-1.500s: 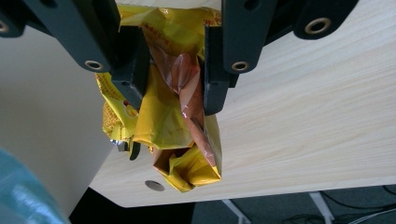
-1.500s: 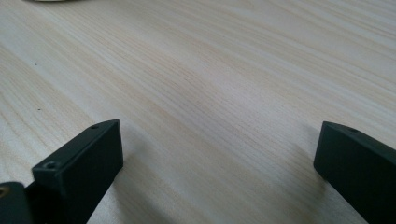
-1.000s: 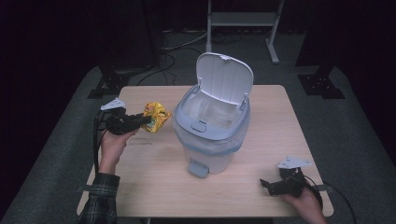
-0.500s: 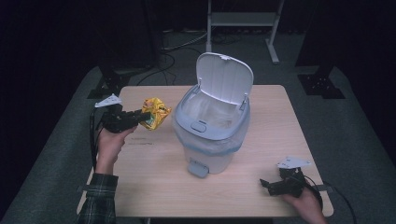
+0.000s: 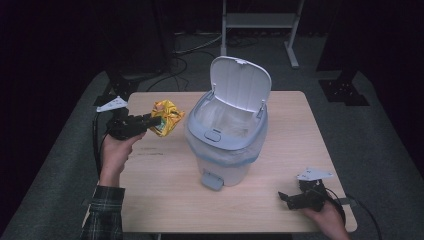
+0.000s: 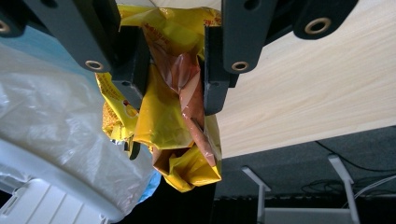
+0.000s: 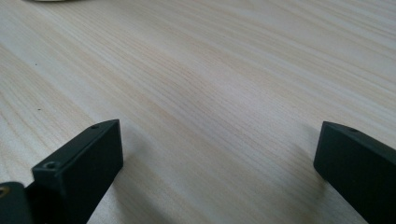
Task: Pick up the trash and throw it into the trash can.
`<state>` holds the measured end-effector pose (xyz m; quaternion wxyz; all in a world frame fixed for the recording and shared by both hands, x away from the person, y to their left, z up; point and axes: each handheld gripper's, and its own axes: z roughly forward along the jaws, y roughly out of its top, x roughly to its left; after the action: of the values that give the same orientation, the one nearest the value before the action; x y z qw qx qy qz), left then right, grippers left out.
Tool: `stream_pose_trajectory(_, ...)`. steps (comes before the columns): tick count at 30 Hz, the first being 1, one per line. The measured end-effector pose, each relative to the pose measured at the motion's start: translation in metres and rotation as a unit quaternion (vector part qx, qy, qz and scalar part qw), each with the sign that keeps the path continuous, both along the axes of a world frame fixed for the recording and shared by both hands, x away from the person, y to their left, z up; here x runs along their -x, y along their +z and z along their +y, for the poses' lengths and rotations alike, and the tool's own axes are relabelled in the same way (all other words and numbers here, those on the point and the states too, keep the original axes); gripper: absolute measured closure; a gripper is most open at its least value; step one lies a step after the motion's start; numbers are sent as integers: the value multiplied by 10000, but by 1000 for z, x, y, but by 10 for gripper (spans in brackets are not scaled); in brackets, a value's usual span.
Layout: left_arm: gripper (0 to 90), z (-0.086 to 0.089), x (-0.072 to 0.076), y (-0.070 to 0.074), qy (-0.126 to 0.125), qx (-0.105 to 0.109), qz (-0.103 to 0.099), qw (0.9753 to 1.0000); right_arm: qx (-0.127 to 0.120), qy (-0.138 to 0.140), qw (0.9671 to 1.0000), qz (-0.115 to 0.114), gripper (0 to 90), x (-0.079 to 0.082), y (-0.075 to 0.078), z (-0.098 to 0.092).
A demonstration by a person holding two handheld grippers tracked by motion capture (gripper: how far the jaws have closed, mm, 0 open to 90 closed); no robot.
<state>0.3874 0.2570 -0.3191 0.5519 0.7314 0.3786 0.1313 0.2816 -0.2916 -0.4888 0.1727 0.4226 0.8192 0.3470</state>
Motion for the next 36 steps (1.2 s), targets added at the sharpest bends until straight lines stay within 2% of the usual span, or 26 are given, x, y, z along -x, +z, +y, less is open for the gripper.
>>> stream_pose_trajectory(18, 669, -4, 11, 33, -358, 246, -234, 9988, 0, 0, 10000, -1, 2, 0, 0, 0)
stream_pose_trajectory(36, 669, -19, 20, 63, -858, 463, -490, 9940, 1, 1, 10000, 0, 2, 0, 0, 0)
